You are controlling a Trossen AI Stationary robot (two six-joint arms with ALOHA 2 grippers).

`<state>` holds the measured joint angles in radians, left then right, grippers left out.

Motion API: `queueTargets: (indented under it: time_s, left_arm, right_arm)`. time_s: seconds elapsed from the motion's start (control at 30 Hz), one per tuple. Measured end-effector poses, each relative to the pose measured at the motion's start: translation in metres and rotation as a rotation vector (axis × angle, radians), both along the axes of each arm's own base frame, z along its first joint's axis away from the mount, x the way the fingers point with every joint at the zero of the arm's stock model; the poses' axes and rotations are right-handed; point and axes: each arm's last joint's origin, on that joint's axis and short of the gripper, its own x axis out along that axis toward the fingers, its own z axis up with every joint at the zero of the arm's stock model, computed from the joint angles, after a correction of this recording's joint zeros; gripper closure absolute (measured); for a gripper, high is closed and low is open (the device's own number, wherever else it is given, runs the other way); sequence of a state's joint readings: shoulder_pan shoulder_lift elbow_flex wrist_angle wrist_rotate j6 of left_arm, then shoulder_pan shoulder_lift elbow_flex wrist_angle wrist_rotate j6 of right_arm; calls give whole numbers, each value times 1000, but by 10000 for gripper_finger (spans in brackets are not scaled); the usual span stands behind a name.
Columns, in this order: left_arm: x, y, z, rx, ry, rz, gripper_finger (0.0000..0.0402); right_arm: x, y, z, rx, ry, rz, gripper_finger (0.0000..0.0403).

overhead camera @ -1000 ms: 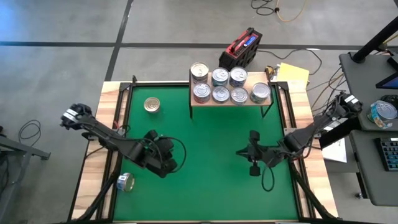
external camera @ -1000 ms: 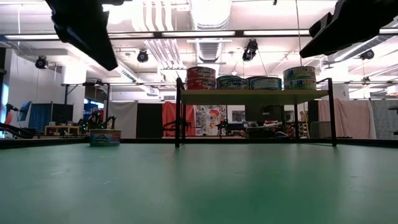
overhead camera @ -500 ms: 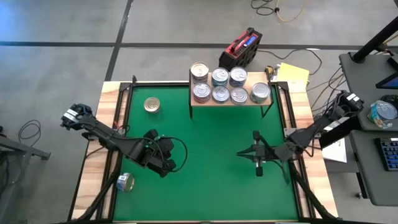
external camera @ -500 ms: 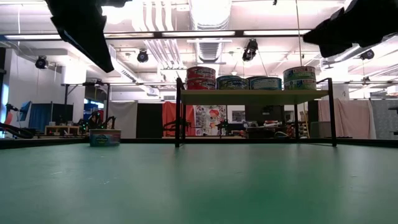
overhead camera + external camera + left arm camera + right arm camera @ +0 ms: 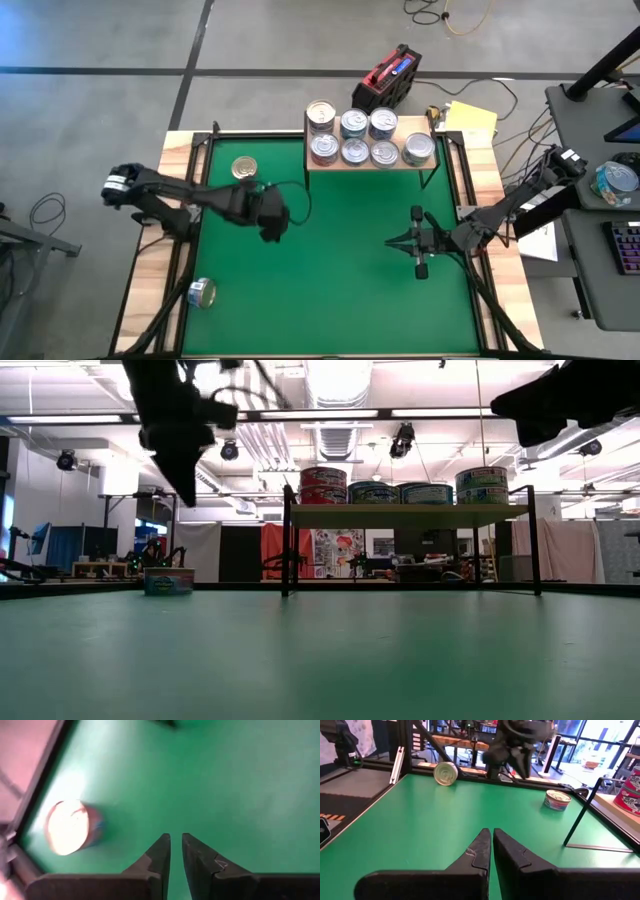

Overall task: Stack canned seafood by type on shelf
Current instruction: Stack the blue/pink tuna can on top of the other blue/pink tuna can on the shelf

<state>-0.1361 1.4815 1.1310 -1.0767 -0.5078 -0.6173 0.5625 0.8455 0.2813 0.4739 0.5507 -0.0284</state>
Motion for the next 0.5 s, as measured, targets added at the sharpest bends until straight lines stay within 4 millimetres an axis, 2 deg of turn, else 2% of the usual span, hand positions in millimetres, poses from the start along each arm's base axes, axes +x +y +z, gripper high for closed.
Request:
queueTargets:
  time_s: [0.2, 0.37, 0.5]
  left_arm:
    - [-13, 49, -9, 39, 135, 134, 388]
    - [-25, 85, -25, 32, 212, 165, 401]
    - [-34, 113, -34, -25, 205, 162, 401]
  right_arm:
    - [0, 0, 0, 0, -2, 0, 390]
    - [0, 0, 0, 2, -2, 0, 390]
    - [0, 0, 1, 2, -3, 0, 390]
